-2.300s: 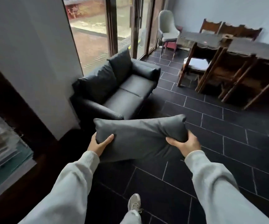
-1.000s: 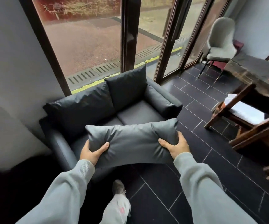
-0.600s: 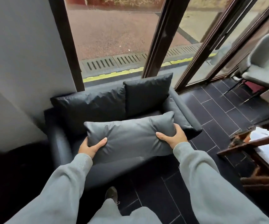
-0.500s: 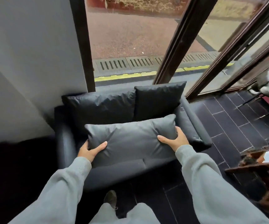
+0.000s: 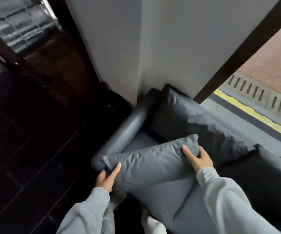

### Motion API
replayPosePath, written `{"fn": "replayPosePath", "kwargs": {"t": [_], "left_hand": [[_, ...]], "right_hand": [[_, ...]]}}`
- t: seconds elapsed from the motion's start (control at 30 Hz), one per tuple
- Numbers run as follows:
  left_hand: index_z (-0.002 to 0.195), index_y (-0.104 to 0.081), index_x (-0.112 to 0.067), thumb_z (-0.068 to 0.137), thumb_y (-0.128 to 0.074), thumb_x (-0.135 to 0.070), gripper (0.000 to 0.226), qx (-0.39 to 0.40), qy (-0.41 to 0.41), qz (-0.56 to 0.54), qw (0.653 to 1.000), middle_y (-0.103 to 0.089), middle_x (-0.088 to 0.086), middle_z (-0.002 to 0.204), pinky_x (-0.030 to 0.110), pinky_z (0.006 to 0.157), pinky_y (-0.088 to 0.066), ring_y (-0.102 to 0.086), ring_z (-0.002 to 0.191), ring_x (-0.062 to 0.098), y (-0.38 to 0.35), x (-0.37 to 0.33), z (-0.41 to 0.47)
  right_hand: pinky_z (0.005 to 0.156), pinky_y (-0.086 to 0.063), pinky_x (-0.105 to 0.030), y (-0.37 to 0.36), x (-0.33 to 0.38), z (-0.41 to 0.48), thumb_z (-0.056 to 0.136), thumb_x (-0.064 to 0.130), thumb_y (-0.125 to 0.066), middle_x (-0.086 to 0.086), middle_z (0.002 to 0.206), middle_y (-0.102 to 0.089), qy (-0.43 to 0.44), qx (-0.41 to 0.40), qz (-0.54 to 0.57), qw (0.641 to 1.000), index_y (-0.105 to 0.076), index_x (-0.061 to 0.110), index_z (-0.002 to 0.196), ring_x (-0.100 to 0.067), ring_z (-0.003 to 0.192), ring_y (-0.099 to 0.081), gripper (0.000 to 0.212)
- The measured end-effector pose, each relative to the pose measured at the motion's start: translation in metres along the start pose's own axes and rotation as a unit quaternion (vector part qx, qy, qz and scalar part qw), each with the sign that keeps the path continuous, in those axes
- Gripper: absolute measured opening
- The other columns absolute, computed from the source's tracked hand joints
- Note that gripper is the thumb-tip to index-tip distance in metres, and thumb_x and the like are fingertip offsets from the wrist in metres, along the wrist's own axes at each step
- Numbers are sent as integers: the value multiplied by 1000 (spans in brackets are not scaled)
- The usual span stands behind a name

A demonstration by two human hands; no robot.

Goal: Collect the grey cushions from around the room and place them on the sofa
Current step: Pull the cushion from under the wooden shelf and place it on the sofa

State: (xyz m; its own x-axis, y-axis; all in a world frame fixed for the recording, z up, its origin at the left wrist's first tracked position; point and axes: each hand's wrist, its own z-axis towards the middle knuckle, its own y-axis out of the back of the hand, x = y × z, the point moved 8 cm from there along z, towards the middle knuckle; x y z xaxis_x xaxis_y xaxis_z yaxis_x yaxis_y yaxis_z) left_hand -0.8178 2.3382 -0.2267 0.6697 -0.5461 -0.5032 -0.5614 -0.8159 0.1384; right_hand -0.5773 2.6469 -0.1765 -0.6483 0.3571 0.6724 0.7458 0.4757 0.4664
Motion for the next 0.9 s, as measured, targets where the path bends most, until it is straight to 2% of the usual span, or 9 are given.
{"fn": "replayPosePath", "kwargs": {"t": [0.1, 0.2, 0.3, 0.37, 0.47, 0.53, 0.6, 0.73, 0.9], "left_hand": [[99, -65, -23, 84, -75, -54, 36, -90, 53, -86, 991, -64, 0, 112, 43, 86, -54, -61, 95, 18, 13, 41, 25], [119, -64, -9, 82, -74, -61, 65, -152, 73, -129, 977, -65, 14, 119, 41, 80, -59, -65, 106, 26, 21, 77, 57], [105, -61, -28, 75, -73, -69, 53, -160, 61, -163, 972, -61, -11, 103, 32, 68, -56, -60, 94, 10, 16, 92, 84], [102, -60, -34, 78, -75, -65, 41, -158, 54, -182, 969, -61, -11, 105, 32, 69, -58, -60, 101, 13, 8, 95, 100], [116, -64, -27, 82, -81, -48, 44, -168, 67, -215, 960, -66, -2, 111, 34, 72, -60, -64, 104, 20, -1, 105, 124], [135, -59, -21, 83, -83, -42, 61, -167, 91, -220, 957, -67, 3, 110, 39, 79, -60, -66, 103, 24, -11, 113, 133], [139, -57, -21, 86, -81, -38, 61, -172, 107, -239, 950, -67, 4, 108, 41, 84, -59, -67, 100, 25, -19, 122, 141], [132, -63, -21, 90, -78, -24, 44, -194, 82, -320, 924, -71, 5, 126, 40, 88, -56, -67, 114, 24, -22, 124, 154], [127, -68, -22, 93, -75, -17, 35, -193, 38, -332, 922, -76, 1, 119, 42, 92, -57, -71, 113, 19, -29, 133, 159]], "right_hand": [[95, -52, -30, -62, 0, 54, 71, 62, -85, 17, 110, -73, 41, 76, -40, 996, -66, 43, 120, -7, 104, -68, 56], [86, -51, -22, -122, 7, 98, 71, 68, -79, 20, 99, -76, 89, 131, -84, 984, -69, 45, 102, 6, 92, -68, 40], [73, -52, -21, -167, 9, 143, 70, 72, -73, 5, 88, -73, 116, 131, -117, 978, -68, 24, 86, -14, 80, -66, 51], [74, -55, -25, -189, 3, 171, 63, 73, -74, 15, 77, -72, 106, 140, -127, 976, -67, 22, 85, -17, 82, -68, 56], [97, -58, -49, -214, -11, 204, 59, 63, -81, 7, 95, -79, 91, 169, -128, 973, -72, 35, 90, -23, 102, -74, 43], [98, -58, -49, -223, -15, 220, 57, 61, -83, 8, 95, -80, 98, 169, -128, 972, -73, 42, 91, -21, 102, -75, 40], [97, -59, -45, -233, -17, 228, 57, 62, -83, 12, 94, -79, 103, 174, -135, 970, -74, 44, 96, -14, 97, -75, 44], [97, -59, -45, -252, -17, 231, 60, 58, -82, 7, 97, -78, 109, 181, -113, 971, -73, 35, 101, -15, 92, -73, 48], [98, -56, -58, -251, -37, 231, 70, 48, -84, -9, 97, -77, 114, 196, -73, 971, -71, 18, 102, -17, 90, -67, 46]]}}
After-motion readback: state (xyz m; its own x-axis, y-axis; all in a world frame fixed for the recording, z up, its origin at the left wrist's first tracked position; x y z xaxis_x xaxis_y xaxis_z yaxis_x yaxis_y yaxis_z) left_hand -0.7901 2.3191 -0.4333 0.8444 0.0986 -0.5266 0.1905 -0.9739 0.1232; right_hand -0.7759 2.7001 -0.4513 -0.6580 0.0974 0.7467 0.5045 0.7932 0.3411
